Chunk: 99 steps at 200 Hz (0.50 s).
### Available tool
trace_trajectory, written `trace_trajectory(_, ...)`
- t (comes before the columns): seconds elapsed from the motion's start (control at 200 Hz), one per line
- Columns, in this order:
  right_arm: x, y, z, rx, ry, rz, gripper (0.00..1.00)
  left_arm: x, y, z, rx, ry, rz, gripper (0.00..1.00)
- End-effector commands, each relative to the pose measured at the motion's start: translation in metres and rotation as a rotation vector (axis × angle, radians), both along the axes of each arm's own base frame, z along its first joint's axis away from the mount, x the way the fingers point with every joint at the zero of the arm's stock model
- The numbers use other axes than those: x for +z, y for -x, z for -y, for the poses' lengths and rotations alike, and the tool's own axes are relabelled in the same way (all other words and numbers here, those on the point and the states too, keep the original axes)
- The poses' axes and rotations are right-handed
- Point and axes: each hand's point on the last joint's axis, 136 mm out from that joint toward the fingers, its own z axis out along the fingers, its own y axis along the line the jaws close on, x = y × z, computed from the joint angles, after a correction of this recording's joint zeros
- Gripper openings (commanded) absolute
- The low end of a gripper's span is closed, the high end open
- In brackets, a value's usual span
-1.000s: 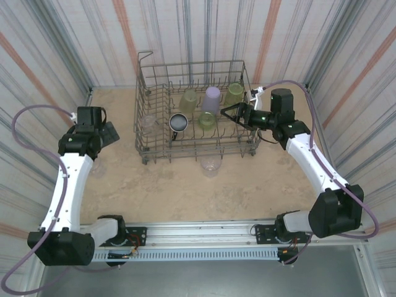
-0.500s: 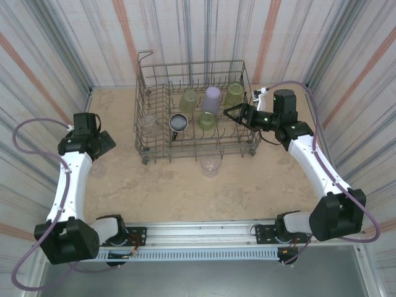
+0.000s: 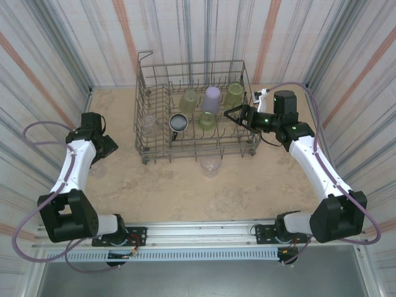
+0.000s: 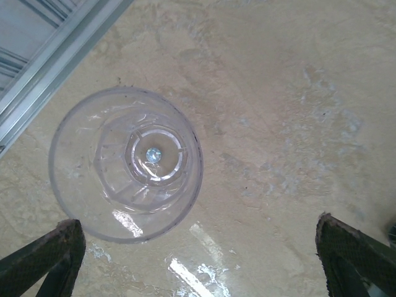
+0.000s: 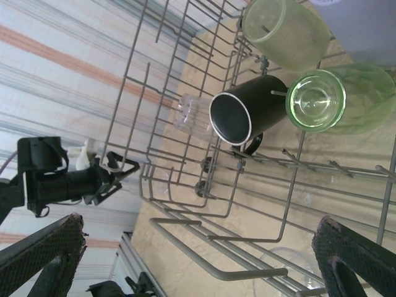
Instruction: Load the cups into the dish rack
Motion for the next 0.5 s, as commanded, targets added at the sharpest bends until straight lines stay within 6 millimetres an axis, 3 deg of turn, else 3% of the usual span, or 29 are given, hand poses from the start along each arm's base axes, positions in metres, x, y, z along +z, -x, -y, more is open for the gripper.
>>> trace_trajectory(0.0, 0.017, 0.002, 0.000, -0.014, 0.008, 0.036, 0.99, -0.007, -0.003, -0.008, 0.046, -0.012, -0.009, 0.99)
trace_trajectory(0.361, 0.011, -0.004, 0.000, -0.029, 0.031, 0.023, 0.99, -0.033, -0.027, -0.011, 0.045, 0.007, -0.023, 0.97)
trace_trajectory(0.491, 0.007, -0.004, -0.001, -0.026, 0.034, 0.009, 0.99, -0.046, -0.031, -0.010, 0.030, 0.014, -0.067, 0.87)
